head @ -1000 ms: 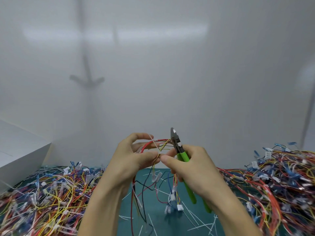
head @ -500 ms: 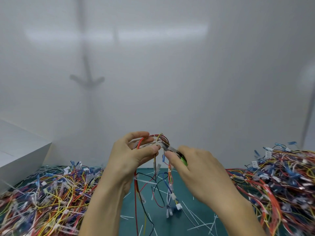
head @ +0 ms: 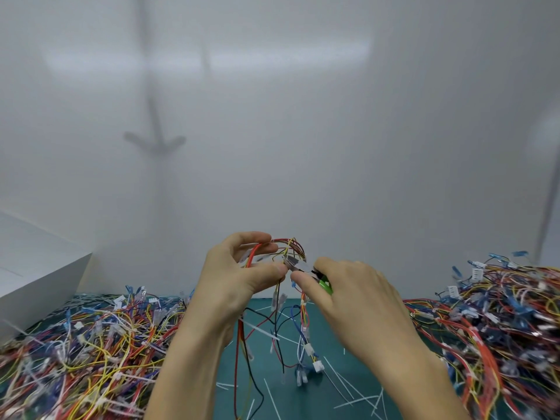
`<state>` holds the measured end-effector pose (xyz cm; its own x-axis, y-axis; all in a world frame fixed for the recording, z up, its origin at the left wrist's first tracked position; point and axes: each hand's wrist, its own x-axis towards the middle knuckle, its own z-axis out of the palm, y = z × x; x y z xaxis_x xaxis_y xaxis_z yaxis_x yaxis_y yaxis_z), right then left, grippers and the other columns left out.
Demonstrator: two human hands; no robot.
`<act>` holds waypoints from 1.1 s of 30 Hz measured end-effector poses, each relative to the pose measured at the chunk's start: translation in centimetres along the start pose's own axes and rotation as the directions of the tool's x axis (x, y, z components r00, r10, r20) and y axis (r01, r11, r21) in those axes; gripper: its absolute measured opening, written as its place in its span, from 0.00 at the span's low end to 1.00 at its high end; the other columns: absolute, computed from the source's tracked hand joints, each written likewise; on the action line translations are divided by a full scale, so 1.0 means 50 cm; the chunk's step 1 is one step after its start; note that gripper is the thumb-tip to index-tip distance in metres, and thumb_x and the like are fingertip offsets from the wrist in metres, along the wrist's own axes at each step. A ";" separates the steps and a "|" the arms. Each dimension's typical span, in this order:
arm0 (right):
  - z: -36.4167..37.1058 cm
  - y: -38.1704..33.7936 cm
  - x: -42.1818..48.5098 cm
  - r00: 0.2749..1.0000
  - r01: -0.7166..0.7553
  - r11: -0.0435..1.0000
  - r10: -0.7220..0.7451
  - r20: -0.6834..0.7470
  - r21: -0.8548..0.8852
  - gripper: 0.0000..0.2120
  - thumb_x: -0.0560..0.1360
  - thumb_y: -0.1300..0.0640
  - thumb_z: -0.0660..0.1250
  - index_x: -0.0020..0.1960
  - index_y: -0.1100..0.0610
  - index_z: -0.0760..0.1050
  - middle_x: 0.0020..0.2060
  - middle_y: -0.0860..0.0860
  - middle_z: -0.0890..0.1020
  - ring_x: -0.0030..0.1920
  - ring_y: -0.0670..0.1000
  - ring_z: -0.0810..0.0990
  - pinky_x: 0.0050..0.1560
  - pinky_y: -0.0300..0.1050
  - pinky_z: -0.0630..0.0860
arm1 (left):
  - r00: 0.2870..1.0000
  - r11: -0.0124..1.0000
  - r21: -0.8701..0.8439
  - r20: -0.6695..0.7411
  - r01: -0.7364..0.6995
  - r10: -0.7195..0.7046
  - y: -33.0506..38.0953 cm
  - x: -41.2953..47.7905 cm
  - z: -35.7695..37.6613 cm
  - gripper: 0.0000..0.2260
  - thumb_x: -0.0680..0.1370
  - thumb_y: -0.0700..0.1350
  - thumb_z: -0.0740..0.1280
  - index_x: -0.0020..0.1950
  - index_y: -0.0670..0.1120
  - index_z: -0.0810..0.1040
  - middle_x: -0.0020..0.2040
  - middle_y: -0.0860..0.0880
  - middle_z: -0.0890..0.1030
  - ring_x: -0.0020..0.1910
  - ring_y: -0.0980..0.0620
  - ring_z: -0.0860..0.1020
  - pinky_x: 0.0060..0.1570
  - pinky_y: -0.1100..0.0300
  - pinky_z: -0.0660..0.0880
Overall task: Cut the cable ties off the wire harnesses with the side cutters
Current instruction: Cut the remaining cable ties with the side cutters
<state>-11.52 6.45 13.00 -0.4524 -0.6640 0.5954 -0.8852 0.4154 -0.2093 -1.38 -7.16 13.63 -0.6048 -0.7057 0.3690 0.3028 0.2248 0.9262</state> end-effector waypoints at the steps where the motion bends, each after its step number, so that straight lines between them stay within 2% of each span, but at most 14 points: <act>1: -0.001 0.001 0.000 1.000 -0.005 1.000 0.005 0.005 0.011 0.23 0.78 0.31 0.47 0.38 0.48 0.60 0.33 0.47 0.68 0.42 0.54 0.69 0.39 0.49 0.62 | 1.000 1.000 0.010 0.003 -0.005 0.004 -0.001 0.000 -0.001 0.19 0.67 0.31 0.77 0.54 0.46 0.81 0.48 0.49 0.86 0.44 0.47 0.86 0.44 0.57 0.83; 3: -0.002 0.002 0.000 1.000 -0.022 0.999 0.022 0.011 0.036 0.24 0.77 0.30 0.48 0.35 0.48 0.58 0.30 0.47 0.67 0.40 0.55 0.69 0.35 0.49 0.63 | 1.000 1.000 0.023 0.012 -0.015 0.015 -0.001 0.000 -0.002 0.20 0.66 0.32 0.78 0.54 0.47 0.81 0.48 0.49 0.86 0.44 0.48 0.85 0.45 0.58 0.83; 5: -0.001 0.003 0.000 0.999 -0.035 0.998 0.035 0.001 0.060 0.24 0.77 0.30 0.48 0.34 0.48 0.60 0.30 0.47 0.67 0.39 0.55 0.70 0.33 0.43 0.64 | 1.000 1.000 0.018 0.020 -0.019 0.019 0.000 0.000 -0.001 0.21 0.64 0.34 0.80 0.54 0.47 0.81 0.48 0.50 0.86 0.46 0.50 0.85 0.47 0.58 0.82; 8: 0.004 0.003 -0.001 0.999 -0.033 0.998 0.034 -0.032 0.046 0.24 0.77 0.30 0.47 0.39 0.49 0.65 0.32 0.48 0.70 0.40 0.55 0.71 0.37 0.49 0.66 | 0.999 1.000 0.003 0.026 -0.028 0.028 0.001 0.000 0.000 0.23 0.61 0.36 0.80 0.54 0.47 0.81 0.47 0.50 0.86 0.48 0.50 0.85 0.49 0.57 0.82; 11: 0.009 0.000 -0.002 0.998 -0.001 1.000 0.001 -0.065 0.005 0.24 0.77 0.30 0.46 0.44 0.48 0.67 0.37 0.47 0.73 0.41 0.54 0.70 0.39 0.48 0.64 | 0.999 0.999 0.009 0.019 -0.039 0.039 0.002 -0.001 0.000 0.23 0.59 0.40 0.77 0.53 0.48 0.81 0.46 0.51 0.86 0.47 0.50 0.85 0.50 0.56 0.82; 16: 0.011 -0.001 0.000 0.996 0.018 1.000 -0.019 -0.082 -0.014 0.22 0.77 0.30 0.46 0.44 0.47 0.65 0.37 0.47 0.71 0.41 0.53 0.69 0.39 0.48 0.63 | 1.000 1.000 0.004 0.011 -0.030 0.030 0.004 -0.001 -0.001 0.23 0.59 0.40 0.77 0.53 0.48 0.81 0.47 0.51 0.86 0.47 0.50 0.85 0.51 0.55 0.82; 19: 0.011 -0.002 0.000 0.995 0.033 0.999 -0.034 -0.089 -0.022 0.22 0.77 0.30 0.46 0.42 0.48 0.63 0.34 0.47 0.69 0.40 0.53 0.69 0.36 0.48 0.62 | 1.000 1.000 -0.006 0.012 -0.013 0.013 0.005 -0.002 0.000 0.23 0.59 0.39 0.78 0.54 0.47 0.81 0.47 0.50 0.86 0.47 0.50 0.85 0.50 0.56 0.82; 21: 0.011 -0.002 0.001 0.996 0.028 0.999 -0.026 -0.085 0.025 0.24 0.77 0.30 0.46 0.40 0.49 0.63 0.31 0.47 0.69 0.36 0.51 0.69 0.32 0.42 0.63 | 1.000 0.996 -0.087 0.018 0.027 -0.025 0.006 -0.001 0.000 0.23 0.61 0.34 0.79 0.54 0.44 0.81 0.48 0.47 0.86 0.47 0.49 0.85 0.46 0.58 0.82; 23: 0.010 0.000 0.004 0.998 0.014 0.993 -0.007 -0.065 0.116 0.25 0.76 0.30 0.46 0.37 0.50 0.64 0.30 0.48 0.70 0.33 0.48 0.69 0.33 0.36 0.63 | 0.996 0.968 -0.237 0.023 0.086 -0.083 0.009 0.001 0.000 0.19 0.66 0.30 0.76 0.55 0.40 0.80 0.48 0.42 0.86 0.45 0.47 0.86 0.42 0.62 0.81; 26: 0.008 0.000 0.005 0.999 -0.010 0.970 0.020 -0.035 0.242 0.27 0.70 0.27 0.43 0.33 0.48 0.63 0.27 0.49 0.70 0.32 0.47 0.69 0.33 0.37 0.65 | 0.991 0.924 -0.363 0.006 0.124 -0.131 0.012 0.001 0.006 0.16 0.68 0.29 0.73 0.55 0.37 0.80 0.48 0.39 0.85 0.42 0.47 0.85 0.39 0.64 0.81; 29: 0.010 -0.002 0.005 0.999 -0.014 0.958 0.025 -0.033 0.286 0.27 0.68 0.26 0.41 0.32 0.47 0.63 0.27 0.49 0.69 0.31 0.47 0.70 0.33 0.38 0.65 | 0.985 0.895 -0.423 -0.029 0.141 -0.169 0.012 0.001 0.018 0.16 0.68 0.28 0.72 0.55 0.37 0.80 0.47 0.39 0.85 0.39 0.48 0.85 0.36 0.64 0.80; 33: 0.009 0.003 0.006 0.999 -0.013 0.961 0.021 -0.024 0.277 0.27 0.69 0.26 0.41 0.35 0.47 0.65 0.28 0.49 0.71 0.33 0.47 0.71 0.35 0.36 0.66 | 0.972 0.808 -0.549 0.035 0.214 -0.234 0.016 0.001 0.028 0.22 0.62 0.32 0.73 0.55 0.37 0.78 0.42 0.42 0.86 0.35 0.48 0.85 0.33 0.64 0.80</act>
<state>-11.85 6.04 12.78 -0.4681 -0.6397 0.6097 -0.8745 0.2360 -0.4237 -2.18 -6.08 14.49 -0.6840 -0.7151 0.1441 0.5191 -0.3384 0.7849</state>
